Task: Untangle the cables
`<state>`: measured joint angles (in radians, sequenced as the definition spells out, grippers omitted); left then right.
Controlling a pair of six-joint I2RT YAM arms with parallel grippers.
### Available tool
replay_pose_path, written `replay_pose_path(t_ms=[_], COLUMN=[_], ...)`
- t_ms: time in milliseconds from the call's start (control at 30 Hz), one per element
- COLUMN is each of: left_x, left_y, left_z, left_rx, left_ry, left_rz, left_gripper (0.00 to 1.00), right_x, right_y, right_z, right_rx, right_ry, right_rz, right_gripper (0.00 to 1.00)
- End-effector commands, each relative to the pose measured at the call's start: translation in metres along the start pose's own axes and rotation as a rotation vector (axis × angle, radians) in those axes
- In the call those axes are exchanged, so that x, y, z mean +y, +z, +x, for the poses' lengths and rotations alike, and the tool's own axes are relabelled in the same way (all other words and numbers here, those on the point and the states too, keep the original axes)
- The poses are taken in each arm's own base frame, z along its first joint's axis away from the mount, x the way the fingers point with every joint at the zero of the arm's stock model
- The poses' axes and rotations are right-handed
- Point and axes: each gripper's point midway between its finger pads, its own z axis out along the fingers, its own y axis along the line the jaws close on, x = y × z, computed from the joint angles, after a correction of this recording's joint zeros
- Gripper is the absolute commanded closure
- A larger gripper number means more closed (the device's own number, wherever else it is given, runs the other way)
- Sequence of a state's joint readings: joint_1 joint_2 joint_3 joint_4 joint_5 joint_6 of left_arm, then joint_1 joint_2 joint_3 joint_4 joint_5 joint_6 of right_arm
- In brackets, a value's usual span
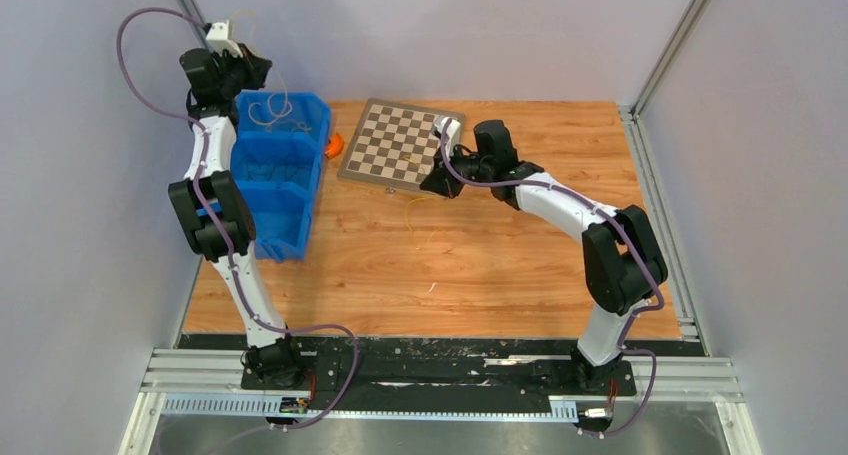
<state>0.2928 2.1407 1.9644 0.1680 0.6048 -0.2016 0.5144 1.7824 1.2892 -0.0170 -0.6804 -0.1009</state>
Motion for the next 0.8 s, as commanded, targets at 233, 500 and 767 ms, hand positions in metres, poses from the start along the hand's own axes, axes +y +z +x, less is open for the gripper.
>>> replay_pose_path(t_ms=[233,500,767], left_x=[0.004,-0.084,-0.214], left_y=[-0.028,-0.094,-0.173], left_z=[-0.003,-0.031,0.021], left_rx=[0.06,0.088,0.063], left_ry=[0.018,0.049,0.178], left_rz=[0.032,0.309,0.662], left_gripper=[0.01,0.0,0.0], right_x=[0.003,0.025,0.059], right_y=[-0.02,-0.037,-0.068], right_z=[-0.064,-0.135,-0.226], right_rx=[-0.104,-0.217,-0.366], right_ry=[-0.055,-0.035,-0.064], right_rz=[-0.029,-0.112,-0.195], right_gripper=[1.0,1.0,1.0])
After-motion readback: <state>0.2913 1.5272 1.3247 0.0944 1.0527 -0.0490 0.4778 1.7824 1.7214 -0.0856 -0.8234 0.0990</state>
